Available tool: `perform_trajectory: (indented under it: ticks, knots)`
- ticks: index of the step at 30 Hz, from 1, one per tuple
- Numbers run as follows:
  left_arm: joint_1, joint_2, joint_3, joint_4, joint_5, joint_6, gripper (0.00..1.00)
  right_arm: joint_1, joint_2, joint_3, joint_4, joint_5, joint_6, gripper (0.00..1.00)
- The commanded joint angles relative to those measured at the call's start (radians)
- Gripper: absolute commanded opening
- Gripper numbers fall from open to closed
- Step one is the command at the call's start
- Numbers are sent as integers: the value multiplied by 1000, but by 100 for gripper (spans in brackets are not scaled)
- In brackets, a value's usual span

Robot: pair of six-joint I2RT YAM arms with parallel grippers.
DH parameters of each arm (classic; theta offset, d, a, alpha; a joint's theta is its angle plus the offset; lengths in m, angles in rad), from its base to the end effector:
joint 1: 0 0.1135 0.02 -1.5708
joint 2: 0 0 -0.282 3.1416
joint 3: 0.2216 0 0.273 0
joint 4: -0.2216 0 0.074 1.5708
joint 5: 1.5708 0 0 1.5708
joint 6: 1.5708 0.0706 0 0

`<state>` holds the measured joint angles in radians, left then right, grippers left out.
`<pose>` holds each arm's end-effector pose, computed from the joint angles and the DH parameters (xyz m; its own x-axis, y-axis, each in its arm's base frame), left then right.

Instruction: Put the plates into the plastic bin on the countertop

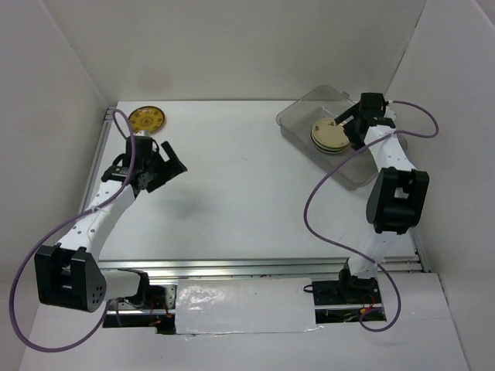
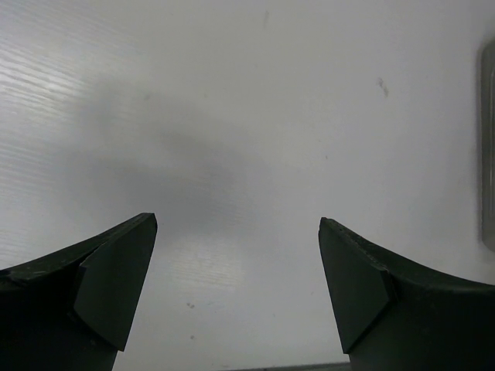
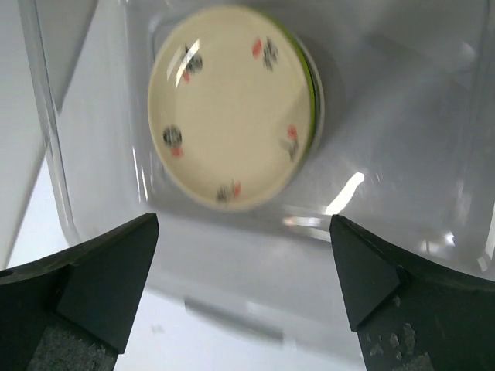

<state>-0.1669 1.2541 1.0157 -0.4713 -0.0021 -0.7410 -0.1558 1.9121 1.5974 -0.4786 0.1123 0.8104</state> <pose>0.3105 -0.0522 0.2827 -0.5852 -0.5859 -0.5606 -0.3123 0.8008 -0.5110 0.4802 -0.0834 0.2511 -0.3172 0.7787 -0.5413 0.6699 0.5880 0.4532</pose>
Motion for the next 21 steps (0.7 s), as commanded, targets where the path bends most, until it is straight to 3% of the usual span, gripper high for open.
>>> perform_trajectory:
  ticks: [1, 4, 6, 7, 9, 12, 16, 21]
  knots:
    - [96, 19, -15, 57, 8, -76, 99, 38, -168, -97, -143, 99, 16, 100]
    - [228, 67, -67, 232, 8, -165, 99, 106, -350, -340, -28, 10, 19, 100]
    - [301, 125, -112, 380, 17, -221, 99, 151, -543, -586, 214, -148, -17, 100]
    - [319, 146, -159, 566, 25, -278, 99, 217, -600, -664, 297, -286, -20, 100]
    - [360, 253, -186, 748, 36, -325, 99, 277, -753, -837, 540, -425, -36, 100]
    - [411, 468, -99, 910, 34, -393, 99, 360, -812, -864, 557, -629, -62, 100]
    - [428, 727, 186, 881, 10, -380, 99, 461, -858, -884, 529, -698, -66, 100]
    - [435, 970, 433, 647, -78, -423, 99, 526, -942, -919, 419, -619, -120, 100]
